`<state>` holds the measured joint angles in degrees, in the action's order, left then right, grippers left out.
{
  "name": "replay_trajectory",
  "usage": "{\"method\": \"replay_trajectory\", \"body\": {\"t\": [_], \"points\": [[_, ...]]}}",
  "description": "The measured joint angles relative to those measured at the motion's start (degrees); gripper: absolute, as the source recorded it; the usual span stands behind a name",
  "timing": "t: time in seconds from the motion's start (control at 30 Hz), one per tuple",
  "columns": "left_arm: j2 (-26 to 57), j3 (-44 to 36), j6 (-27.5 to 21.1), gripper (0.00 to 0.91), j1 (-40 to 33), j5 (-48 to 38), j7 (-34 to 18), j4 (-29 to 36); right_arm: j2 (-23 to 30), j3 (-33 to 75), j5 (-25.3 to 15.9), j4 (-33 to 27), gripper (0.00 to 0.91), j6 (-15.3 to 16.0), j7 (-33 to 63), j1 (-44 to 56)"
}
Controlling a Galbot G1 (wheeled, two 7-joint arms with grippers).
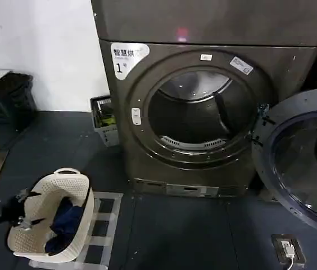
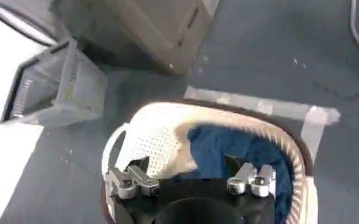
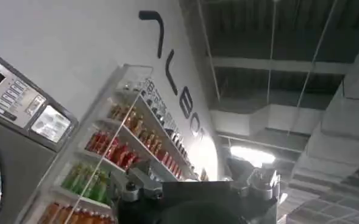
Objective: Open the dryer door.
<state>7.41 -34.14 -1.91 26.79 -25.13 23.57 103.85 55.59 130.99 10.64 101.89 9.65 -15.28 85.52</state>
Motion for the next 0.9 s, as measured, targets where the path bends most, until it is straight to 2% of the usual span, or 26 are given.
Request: {"method": "replay_trajectory", "body": {"t": [0.4,0.9], "points": [[0.7,-0.2,-2.6,0.907,0.2,3.2,4.0,-1.5,-0.5,0.2,0.0,-0.4,0.907,-0.1,-0.8,0.3],[1.1,0.5,-2.1,0.907,-0.3,4.2,5.1,-1.2,-0.2,0.8,-0.2,-0.8,0.907,-0.4,-1.3,1.0]]}}
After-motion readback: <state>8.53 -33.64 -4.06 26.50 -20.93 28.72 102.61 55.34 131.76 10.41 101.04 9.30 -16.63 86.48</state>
